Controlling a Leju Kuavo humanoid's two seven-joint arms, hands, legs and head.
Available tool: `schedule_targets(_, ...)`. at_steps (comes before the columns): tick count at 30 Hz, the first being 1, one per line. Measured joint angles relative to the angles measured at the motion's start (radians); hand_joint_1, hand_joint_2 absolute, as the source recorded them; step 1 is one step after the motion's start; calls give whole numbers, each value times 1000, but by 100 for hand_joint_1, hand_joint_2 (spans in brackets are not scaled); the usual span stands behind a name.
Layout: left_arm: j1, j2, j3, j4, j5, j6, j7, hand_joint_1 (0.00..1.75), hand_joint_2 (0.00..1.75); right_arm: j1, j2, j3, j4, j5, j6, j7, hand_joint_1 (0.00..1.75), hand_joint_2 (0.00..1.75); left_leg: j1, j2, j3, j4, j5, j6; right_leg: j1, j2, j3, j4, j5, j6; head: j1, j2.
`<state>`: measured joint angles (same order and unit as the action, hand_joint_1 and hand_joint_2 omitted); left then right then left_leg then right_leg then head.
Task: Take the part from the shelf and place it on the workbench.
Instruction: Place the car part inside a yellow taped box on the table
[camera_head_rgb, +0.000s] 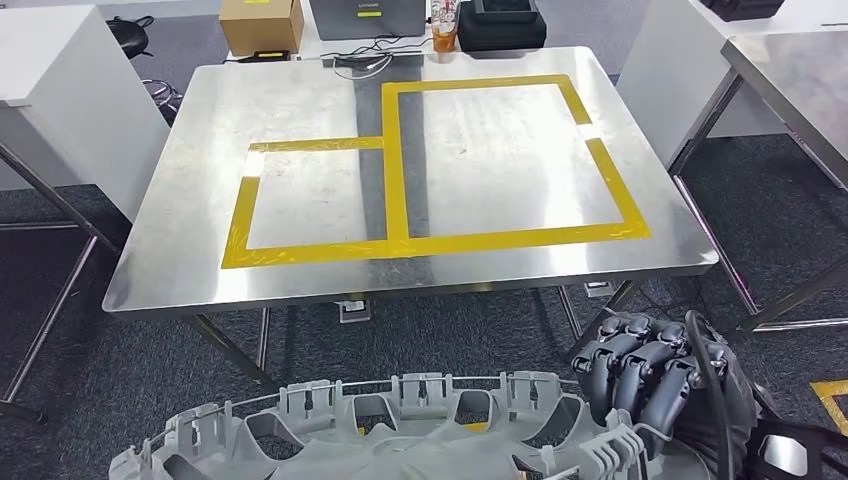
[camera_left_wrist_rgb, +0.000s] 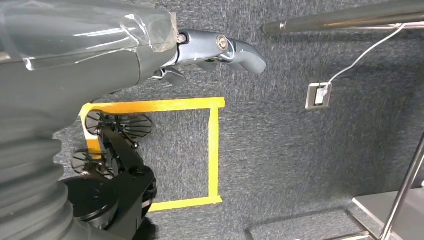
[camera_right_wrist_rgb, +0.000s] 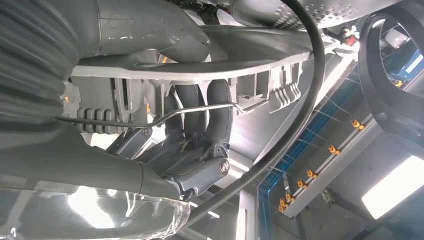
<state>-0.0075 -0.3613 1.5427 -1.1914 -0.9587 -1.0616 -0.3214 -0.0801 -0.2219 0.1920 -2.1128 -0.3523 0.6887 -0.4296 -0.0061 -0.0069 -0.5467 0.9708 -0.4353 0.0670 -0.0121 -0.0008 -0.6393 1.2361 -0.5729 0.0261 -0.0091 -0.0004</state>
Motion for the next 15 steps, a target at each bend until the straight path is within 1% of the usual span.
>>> schedule_targets(1, 1, -1, -1, 0, -3, 0, -2, 0, 175, 2, 0, 0, 0, 0, 0, 0, 175, 175, 0, -3, 5, 0, -6, -2, -2, 0, -35, 35, -13, 3, 0, 0)
schedule_targets(2, 2, -2, -1, 1, -5, 0, -3, 0, 175, 3, 0, 0, 0, 0, 0, 0, 175, 175, 1, -6, 13, 1, -13, -6, -5, 0, -51, 35, -8, 9, 0, 0)
schedule_targets(3, 3, -2, -1, 1, -6, -1, -5, 0, 175, 4, 0, 0, 0, 0, 0, 1, 175, 175, 2, -8, 23, 2, -22, -10, -8, 0, -48, -4, 16, 18, 0, 0)
schedule_targets(4, 4, -2, -1, 1, -7, -3, -6, 0, 175, 4, 0, -1, 0, 0, -1, 1, 175, 175, 4, -10, 34, 4, -33, -16, -12, 0, -29, -72, 55, 30, 0, 0)
schedule_targets(5, 5, -2, -1, 1, -8, -4, -8, 0, 175, 4, 0, -1, 0, 0, -1, 1, 175, 175, 5, -12, 42, 8, -44, -23, -16, -2, -9, -140, 101, 39, 2, 0)
schedule_targets(6, 6, -1, -1, 1, -9, -6, -10, 0, 175, 4, 0, -1, 0, 0, -1, 2, 175, 175, 4, -12, 48, 12, -55, -29, -16, -4, 7, -192, 130, 37, 4, 0)
schedule_targets(7, 7, -1, -1, 0, -11, -8, -12, 0, 175, 4, 0, -1, -1, -1, -2, 2, 175, 175, 2, -12, 48, 16, -65, -36, -15, -5, 16, -221, 149, 27, 4, 0)
schedule_targets(8, 8, 0, -1, 0, -13, -10, -14, 0, 175, 4, 0, -2, -3, -2, -3, 3, 175, 175, 1, -12, 49, 20, -71, -42, -13, -6, 18, -228, 154, 11, 5, 0)
schedule_targets(9, 8, 0, -1, 0, -15, -12, -16, 0, 175, 4, 0, -2, -5, -2, -3, 4, 175, 175, 1, -11, 50, 22, -75, -47, -12, -4, 21, -228, 150, -5, 4, 0)
schedule_targets(10, 8, 1, -1, 0, -17, -13, -18, 0, 175, 4, 0, -3, -8, -3, -4, 4, 175, 175, 3, -10, 48, 30, -76, -51, -14, -2, 27, -229, 151, -13, 3, 0)
schedule_targets(11, 8, 1, -1, 0, -19, -14, -19, 0, 175, 4, 0, -4, -9, -3, -4, 5, 175, 175, 4, -8, 39, 53, -75, -55, -16, -1, 33, -230, 148, -20, 3, 0)
schedule_targets(12, 8, 1, -1, -1, -21, -15, -21, 0, 175, 3, 0, -4, -10, -4, -3, 5, 175, 175, 7, -7, 16, 93, -76, -60, -18, 0, 42, -231, 143, -26, 1, 0)
schedule_targets(13, 7, 2, -1, -1, -22, -16, -22, 0, 175, 3, 1, -4, -10, -4, -3, 5, 175, 175, 9, -5, -21, 151, -83, -65, -19, 0, 50, -232, 137, -31, 0, 0)
schedule_targets(14, 7, 2, -1, -1, -23, -17, -23, 0, 175, 2, 1, -4, -11, -5, -3, 5, 175, 175, 11, -3, -65, 217, -102, -70, -18, 0, 57, -232, 130, -34, -1, 0)
schedule_targets(15, 7, 2, -1, -1, -24, -17, -24, 0, 175, 3, 1, -4, -11, -6, -2, 5, 175, 175, 14, -1, -110, 275, -128, -74, -17, 1, 64, -232, 122, -35, -2, 0)
